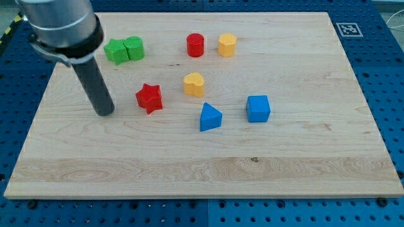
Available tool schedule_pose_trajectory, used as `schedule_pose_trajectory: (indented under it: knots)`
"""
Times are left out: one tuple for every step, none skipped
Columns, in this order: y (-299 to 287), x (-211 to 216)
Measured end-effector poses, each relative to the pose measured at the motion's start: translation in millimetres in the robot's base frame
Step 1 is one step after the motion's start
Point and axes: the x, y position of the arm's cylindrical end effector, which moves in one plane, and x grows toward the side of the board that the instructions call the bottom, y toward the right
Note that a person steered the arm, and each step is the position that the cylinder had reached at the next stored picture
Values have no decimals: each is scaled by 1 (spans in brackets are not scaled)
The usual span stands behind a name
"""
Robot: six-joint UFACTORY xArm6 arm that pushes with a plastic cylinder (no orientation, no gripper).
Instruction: Push the red star to the red circle
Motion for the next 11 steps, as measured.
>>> schedule_pose_trajectory:
  knots:
    - [13,5]
    - [46,5]
    - [54,5]
    - [63,-10]
    - [74,-38]
    - [84,-65]
    - [92,-88]
    - [100,-107]
    - [104,-117]
    - [109,-126]
    - [111,-120]
